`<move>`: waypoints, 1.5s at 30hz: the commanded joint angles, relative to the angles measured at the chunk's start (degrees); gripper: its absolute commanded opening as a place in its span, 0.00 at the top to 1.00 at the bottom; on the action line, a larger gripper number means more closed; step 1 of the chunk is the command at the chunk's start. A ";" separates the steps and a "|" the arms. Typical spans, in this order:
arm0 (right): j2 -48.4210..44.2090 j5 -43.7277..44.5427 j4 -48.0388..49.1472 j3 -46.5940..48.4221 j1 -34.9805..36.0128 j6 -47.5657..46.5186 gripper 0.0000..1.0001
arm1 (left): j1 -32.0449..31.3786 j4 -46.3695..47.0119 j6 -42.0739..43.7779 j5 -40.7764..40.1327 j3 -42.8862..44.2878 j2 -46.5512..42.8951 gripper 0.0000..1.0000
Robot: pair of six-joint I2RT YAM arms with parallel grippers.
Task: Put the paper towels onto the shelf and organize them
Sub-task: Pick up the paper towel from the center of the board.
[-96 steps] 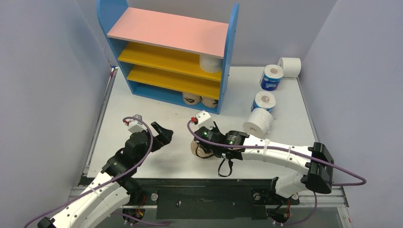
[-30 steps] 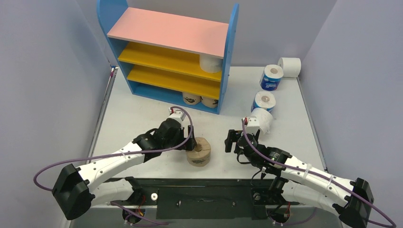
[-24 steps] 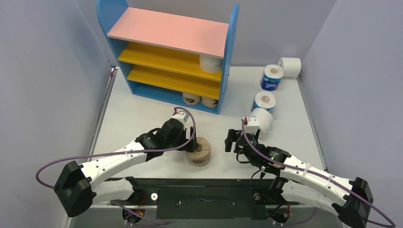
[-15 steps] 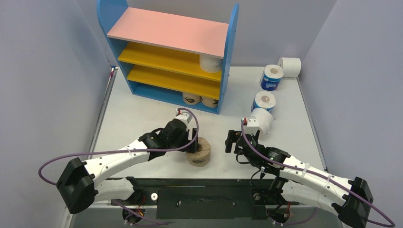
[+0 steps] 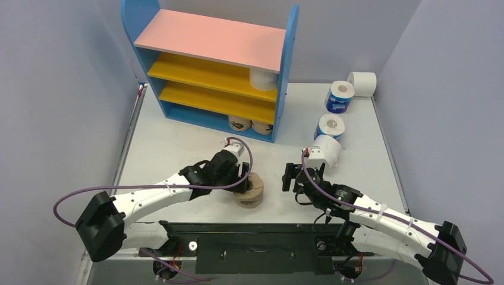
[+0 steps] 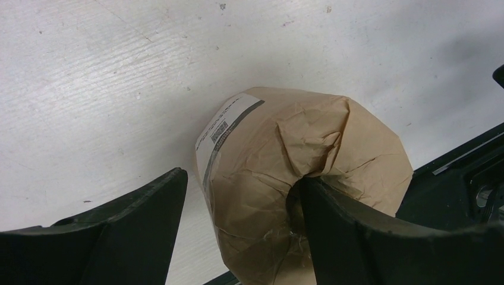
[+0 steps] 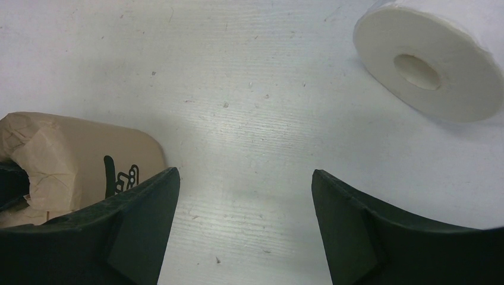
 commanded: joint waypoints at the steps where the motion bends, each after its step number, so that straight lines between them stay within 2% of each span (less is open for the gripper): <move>1: 0.10 1.94 2.34 -0.41 -0.55 0.10 0.23 | -0.54 1.89 0.72 0.46 2.79 0.85 0.35; 20: -1.90 2.31 1.35 -0.59 -1.77 -0.97 0.23 | -0.58 -0.27 0.37 -3.58 4.78 -2.80 0.61; 28: -3.13 2.21 1.08 -0.81 -2.38 -1.32 0.23 | 3.07 -2.44 -1.76 -6.34 5.90 -6.01 0.69; 36: -4.30 2.33 1.17 -1.28 -3.08 -1.81 0.23 | 13.63 -6.12 -6.25 -7.33 5.98 -10.79 0.69; 40: -4.62 2.35 1.82 -2.04 -3.60 -2.05 0.23 | 16.69 -8.08 -7.85 -10.12 6.90 -11.59 0.69; 42: -4.38 2.55 2.17 -2.38 -3.86 -2.04 0.24 | 17.64 -9.91 -10.03 -14.76 7.92 -11.40 0.68; 45: -3.84 2.93 3.51 -2.65 -4.11 -2.18 0.24 | 19.70 -12.04 -12.19 -17.23 9.53 -10.65 0.59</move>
